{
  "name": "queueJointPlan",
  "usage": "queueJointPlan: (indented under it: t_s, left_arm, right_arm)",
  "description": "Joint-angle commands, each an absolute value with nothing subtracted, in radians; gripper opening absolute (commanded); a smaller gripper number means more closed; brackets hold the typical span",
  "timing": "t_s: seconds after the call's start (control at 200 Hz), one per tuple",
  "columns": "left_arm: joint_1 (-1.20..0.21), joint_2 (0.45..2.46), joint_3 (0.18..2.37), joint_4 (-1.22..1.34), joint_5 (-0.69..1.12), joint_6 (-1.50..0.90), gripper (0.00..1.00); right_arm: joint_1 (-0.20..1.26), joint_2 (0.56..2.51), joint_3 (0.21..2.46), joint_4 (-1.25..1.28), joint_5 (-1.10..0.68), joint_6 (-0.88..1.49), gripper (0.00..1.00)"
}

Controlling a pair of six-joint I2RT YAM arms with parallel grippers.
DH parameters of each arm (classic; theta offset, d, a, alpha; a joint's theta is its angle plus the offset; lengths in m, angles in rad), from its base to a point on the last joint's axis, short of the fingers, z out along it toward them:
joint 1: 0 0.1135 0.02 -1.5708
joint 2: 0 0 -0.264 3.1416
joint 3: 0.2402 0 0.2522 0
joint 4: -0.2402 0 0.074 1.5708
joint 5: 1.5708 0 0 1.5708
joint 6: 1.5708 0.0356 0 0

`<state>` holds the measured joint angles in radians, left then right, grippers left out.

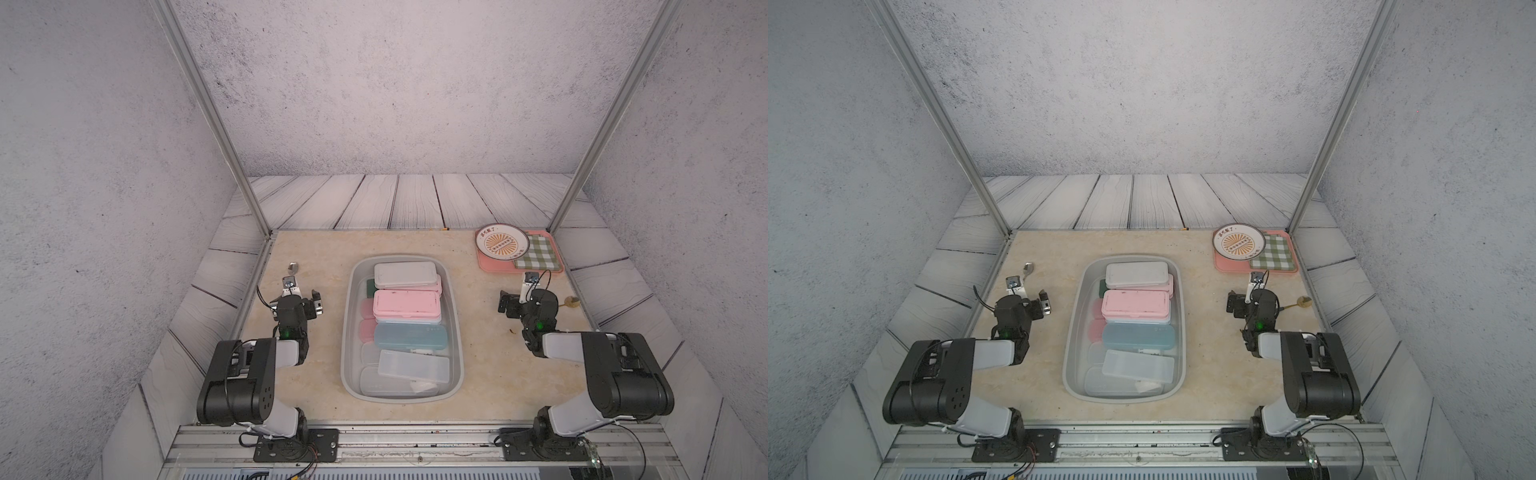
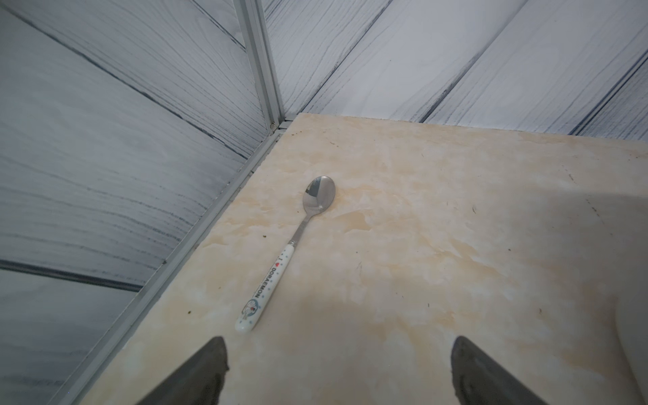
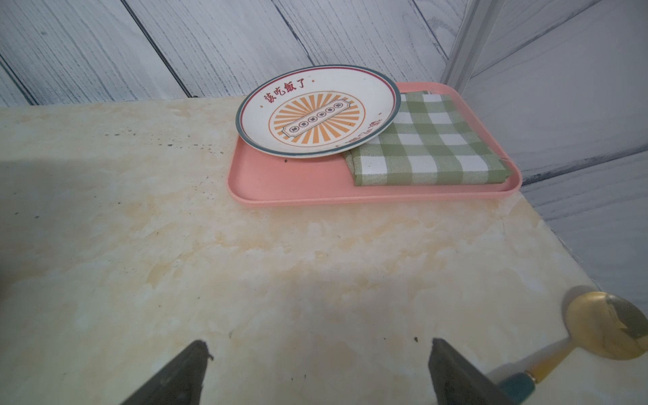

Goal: Put the pencil case into the storage box
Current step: Reset both arms

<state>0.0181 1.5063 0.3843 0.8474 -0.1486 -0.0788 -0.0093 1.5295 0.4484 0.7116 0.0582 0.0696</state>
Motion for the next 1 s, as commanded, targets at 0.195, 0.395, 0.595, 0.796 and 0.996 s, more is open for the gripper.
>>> queueJointPlan:
  t_s: [0.195,0.395,0.595,0.796,0.996]
  left_arm:
    - [0.010,1.500,0.341,0.935,-0.014,-0.016,1.00]
    - [0.012,1.499,0.330,0.952,-0.023,-0.022,1.00]
    - [0.015,1.495,0.316,0.976,0.014,-0.010,1.00]
    - [0.016,1.494,0.303,0.997,-0.009,-0.021,1.00]
    - [0.021,1.494,0.298,1.005,-0.023,-0.035,1.00]
  right_arm:
    - [-0.005,1.525,0.461,0.706,0.055,0.062,0.99]
    - [-0.005,1.526,0.461,0.707,0.057,0.061,0.99]
    - [-0.005,1.526,0.460,0.706,0.057,0.061,0.99]
    - [-0.005,1.526,0.461,0.706,0.057,0.061,0.99]
    - [-0.005,1.526,0.463,0.706,0.057,0.061,0.99]
